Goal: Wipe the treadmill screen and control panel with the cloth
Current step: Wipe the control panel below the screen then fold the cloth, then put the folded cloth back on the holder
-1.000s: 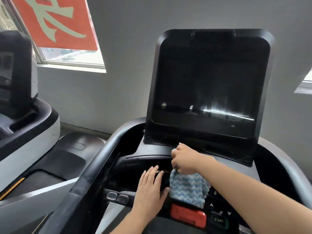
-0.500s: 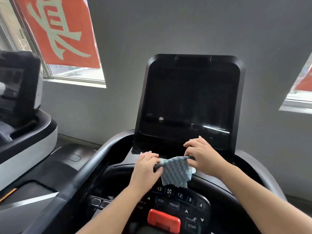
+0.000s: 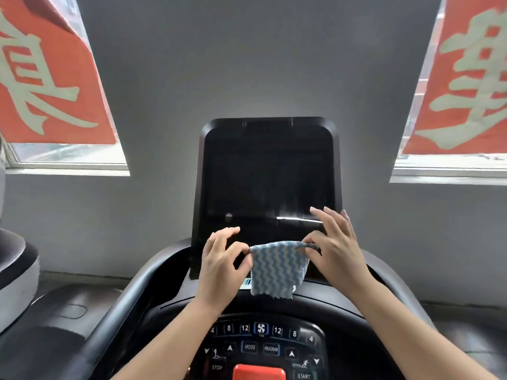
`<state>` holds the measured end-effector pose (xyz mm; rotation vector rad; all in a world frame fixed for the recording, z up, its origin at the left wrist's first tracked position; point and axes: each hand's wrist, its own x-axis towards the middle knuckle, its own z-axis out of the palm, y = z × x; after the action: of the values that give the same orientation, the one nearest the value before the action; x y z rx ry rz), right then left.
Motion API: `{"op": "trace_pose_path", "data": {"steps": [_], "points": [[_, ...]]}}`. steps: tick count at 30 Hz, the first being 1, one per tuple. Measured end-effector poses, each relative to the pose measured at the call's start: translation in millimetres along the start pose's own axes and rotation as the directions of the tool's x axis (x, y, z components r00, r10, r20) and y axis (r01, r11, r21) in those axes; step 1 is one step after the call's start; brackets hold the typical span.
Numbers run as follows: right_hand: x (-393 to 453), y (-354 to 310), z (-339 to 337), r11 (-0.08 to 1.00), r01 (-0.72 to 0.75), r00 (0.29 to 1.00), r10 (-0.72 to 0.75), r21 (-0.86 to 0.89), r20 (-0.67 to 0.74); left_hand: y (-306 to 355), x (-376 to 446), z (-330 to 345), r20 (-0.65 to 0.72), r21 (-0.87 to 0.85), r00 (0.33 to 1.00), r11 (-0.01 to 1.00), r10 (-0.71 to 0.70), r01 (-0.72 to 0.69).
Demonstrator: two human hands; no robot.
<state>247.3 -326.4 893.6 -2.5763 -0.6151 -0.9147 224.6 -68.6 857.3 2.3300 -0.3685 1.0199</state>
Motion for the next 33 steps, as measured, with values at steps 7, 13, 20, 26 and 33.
{"op": "trace_pose_path", "data": {"steps": [7,13,20,26,33], "points": [[-28.8,-68.9,10.9,0.993,-0.108,0.994,0.107,-0.047,-0.030,-31.8,-30.8,-45.2,0.012,-0.081,1.000,0.997,0.020,-0.019],[-99.3,-136.1,52.3,0.984,-0.180,0.984,0.180,-0.012,-0.017,-69.7,-114.2,-66.8,0.045,-0.092,0.999,0.996,0.018,-0.014],[-191.8,-182.3,87.8,0.978,-0.210,0.973,0.208,0.015,0.102,-84.6,-216.7,-91.4,0.269,-0.039,0.954,0.988,-0.133,0.149],[-262.5,-193.1,104.5,0.968,-0.249,0.947,0.237,0.029,0.218,-77.4,-284.3,-83.8,0.354,-0.036,0.912,0.972,-0.206,0.234],[-357.7,-174.6,115.9,0.939,-0.344,0.877,0.326,-0.013,0.353,-58.6,-357.8,-46.4,0.532,0.026,0.806,0.957,-0.258,0.290]]}}
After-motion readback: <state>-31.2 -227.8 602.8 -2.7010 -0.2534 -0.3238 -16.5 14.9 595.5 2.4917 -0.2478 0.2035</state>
